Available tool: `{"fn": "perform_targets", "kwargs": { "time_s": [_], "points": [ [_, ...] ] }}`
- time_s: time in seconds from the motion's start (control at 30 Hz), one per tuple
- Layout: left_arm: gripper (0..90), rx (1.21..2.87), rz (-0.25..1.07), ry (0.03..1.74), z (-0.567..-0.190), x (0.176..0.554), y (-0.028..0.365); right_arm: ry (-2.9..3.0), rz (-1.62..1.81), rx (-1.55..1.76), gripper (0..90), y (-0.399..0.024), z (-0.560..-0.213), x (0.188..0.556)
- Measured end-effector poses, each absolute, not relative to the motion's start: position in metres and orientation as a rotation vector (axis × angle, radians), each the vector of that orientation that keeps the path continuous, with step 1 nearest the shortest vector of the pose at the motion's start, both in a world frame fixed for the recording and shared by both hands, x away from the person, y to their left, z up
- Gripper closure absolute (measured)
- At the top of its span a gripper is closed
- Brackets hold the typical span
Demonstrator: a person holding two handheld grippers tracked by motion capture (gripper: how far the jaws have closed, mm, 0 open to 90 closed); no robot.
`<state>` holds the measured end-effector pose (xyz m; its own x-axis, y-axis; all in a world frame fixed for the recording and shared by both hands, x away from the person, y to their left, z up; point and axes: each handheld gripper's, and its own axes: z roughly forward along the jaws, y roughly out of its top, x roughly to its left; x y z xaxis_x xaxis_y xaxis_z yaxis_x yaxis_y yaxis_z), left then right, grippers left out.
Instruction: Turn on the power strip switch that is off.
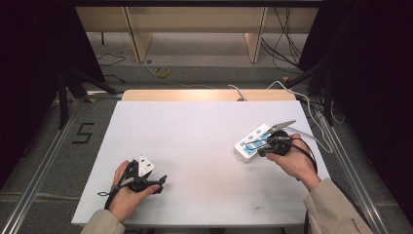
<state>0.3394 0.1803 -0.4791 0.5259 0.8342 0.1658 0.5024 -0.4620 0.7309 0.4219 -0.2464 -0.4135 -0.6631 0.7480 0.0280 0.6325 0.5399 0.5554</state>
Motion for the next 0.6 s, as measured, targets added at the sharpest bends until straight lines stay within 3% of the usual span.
{"fn": "perform_targets", "kwargs": {
  "time_s": [0.6],
  "points": [
    [17.2, 2.138, 0.688, 1.082, -0.4793, 0.3396, 0.1799, 2.588, 0.757, 1.172, 90.0, -0.2413, -0.4126, 0.4303]
  ]
}}
